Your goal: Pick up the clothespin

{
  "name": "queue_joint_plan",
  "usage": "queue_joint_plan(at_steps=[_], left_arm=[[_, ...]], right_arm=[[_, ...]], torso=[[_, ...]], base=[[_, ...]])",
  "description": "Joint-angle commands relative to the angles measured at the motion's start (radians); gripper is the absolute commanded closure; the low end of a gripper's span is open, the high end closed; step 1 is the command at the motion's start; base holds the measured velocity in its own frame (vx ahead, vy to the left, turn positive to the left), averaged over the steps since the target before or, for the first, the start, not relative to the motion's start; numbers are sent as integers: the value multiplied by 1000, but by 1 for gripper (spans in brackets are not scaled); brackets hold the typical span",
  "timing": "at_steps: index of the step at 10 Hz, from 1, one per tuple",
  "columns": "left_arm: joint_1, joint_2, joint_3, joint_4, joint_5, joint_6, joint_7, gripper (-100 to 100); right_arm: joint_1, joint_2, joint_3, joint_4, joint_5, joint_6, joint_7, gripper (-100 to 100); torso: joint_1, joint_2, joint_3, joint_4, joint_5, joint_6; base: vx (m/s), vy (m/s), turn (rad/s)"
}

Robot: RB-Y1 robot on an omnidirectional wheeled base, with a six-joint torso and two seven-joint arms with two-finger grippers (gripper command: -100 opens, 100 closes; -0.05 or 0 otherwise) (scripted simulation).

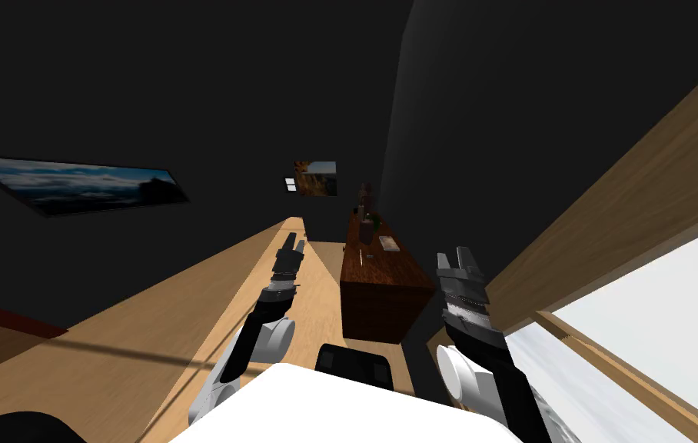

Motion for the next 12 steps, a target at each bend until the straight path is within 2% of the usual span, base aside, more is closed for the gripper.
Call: queue_joint_plan(at_steps=[1,5,6,8,9,10,11,12], left_arm=[[0,0,0,0,0,0,0,0],[0,0,0,0,0,0,0,0],[0,0,0,0,0,0,0,0],[0,0,0,0,0,0,0,0],[0,0,0,0,0,0,0,0],[0,0,0,0,0,0,0,0],[0,0,0,0,0,0,0,0],[0,0,0,0,0,0,0,0]], right_arm=[[-15,-50,5,29,2,-10,4,-100],[-69,-172,19,134,13,-44,15,-100],[-69,-190,19,134,13,-44,15,-100],[-109,-259,24,202,24,-67,23,-100],[-109,-280,24,211,24,-67,23,-100],[-132,-315,27,255,31,-81,28,-100],[-132,-327,27,255,31,-81,28,-100],[-156,-369,30,301,42,-95,32,-100]], torso=[[0,0,0,0,0,0],[1,3,2,1,0,0],[2,3,2,1,0,0],[1,3,1,1,0,0],[1,3,2,1,0,0],[1,2,1,1,0,0],[1,2,1,0,0,0],[1,2,1,0,0,0]], base=[[-23,10,95],[-47,26,107],[-42,21,55],[-44,22,143],[-35,22,59],[-29,31,80],[-23,24,64],[-29,28,141]])
